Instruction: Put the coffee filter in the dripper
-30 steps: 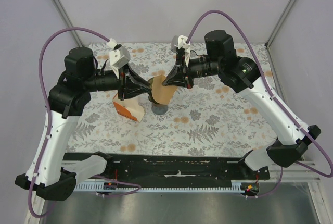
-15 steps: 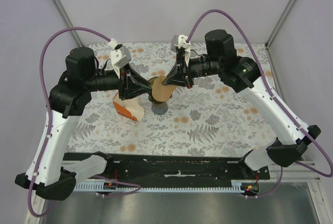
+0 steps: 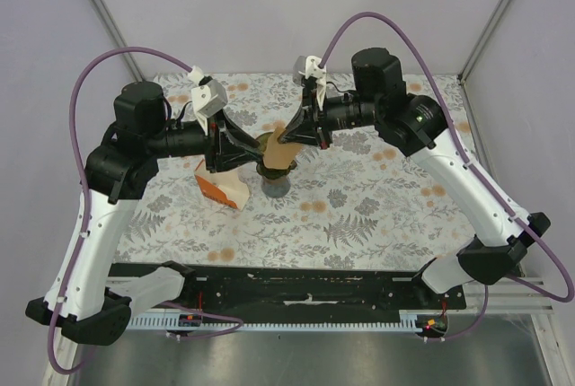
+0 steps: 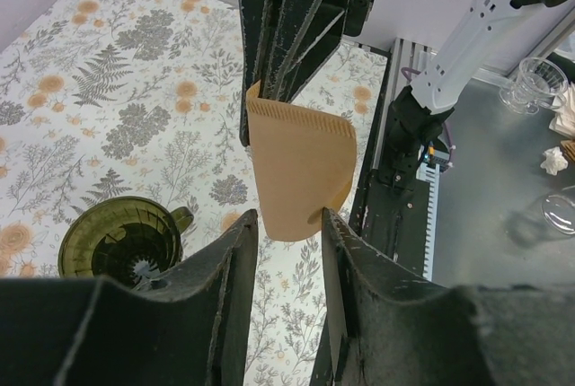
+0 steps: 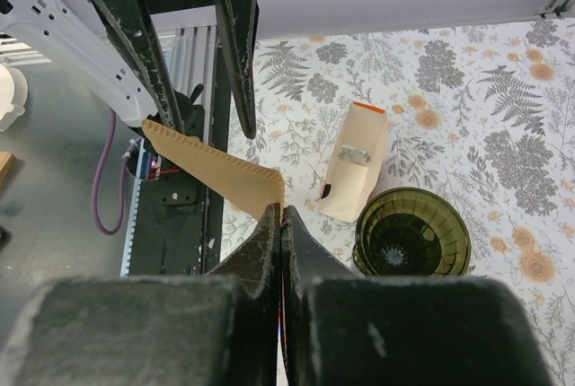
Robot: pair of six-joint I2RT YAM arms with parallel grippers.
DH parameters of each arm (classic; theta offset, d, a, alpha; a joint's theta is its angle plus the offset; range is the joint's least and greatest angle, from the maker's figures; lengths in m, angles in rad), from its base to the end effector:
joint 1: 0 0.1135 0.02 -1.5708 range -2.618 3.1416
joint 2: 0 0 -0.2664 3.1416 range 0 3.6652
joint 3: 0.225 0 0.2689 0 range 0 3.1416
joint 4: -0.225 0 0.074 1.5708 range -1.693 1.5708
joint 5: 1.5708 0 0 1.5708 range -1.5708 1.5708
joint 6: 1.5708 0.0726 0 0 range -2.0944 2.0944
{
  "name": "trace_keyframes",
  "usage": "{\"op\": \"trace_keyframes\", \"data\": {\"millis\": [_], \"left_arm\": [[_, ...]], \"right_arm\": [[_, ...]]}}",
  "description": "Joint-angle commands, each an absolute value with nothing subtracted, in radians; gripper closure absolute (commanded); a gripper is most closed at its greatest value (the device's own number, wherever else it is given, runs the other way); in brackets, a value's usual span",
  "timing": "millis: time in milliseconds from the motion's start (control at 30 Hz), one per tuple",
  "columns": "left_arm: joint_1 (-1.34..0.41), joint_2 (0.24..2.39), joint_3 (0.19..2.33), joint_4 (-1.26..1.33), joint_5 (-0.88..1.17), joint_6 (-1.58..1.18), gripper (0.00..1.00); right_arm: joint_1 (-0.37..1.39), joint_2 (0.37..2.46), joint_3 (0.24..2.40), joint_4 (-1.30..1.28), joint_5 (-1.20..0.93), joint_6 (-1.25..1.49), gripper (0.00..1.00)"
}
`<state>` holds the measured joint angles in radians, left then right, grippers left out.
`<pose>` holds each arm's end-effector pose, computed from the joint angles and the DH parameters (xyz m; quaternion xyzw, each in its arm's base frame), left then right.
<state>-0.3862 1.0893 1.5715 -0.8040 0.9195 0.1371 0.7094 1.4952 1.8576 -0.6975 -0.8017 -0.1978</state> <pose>0.1756 -0.1337 0.4870 0.4387 0.6352 -0.4223 0.4752 0.2250 0.2619 0.4872 -0.5321 0.5756 0.4427 0.4355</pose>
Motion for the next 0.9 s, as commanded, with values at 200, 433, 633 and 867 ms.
{"op": "trace_keyframes", "data": {"millis": [200,433,633,867], "left_arm": [[-0.393,1.072,1.582,-0.784,0.819,0.135,0.59],[-0.391,1.074,1.585,-0.782,0.805,0.149,0.58],[-0.393,1.071,1.583,-0.793,0.825,0.153,0.53],[-0.393,1.071,1.572,-0.813,0.818,0.179,0.52]], "right_arm": [[0.709,1.511,1.908,-0.692,-0.773,-0.163,1.00],[0.709,1.525,1.921,-0.698,-0.765,-0.143,1.00],[0.707,1.545,1.944,-0.715,-0.746,-0.130,1.00],[0.706,1.554,1.956,-0.722,-0.749,-0.123,1.00]]}}
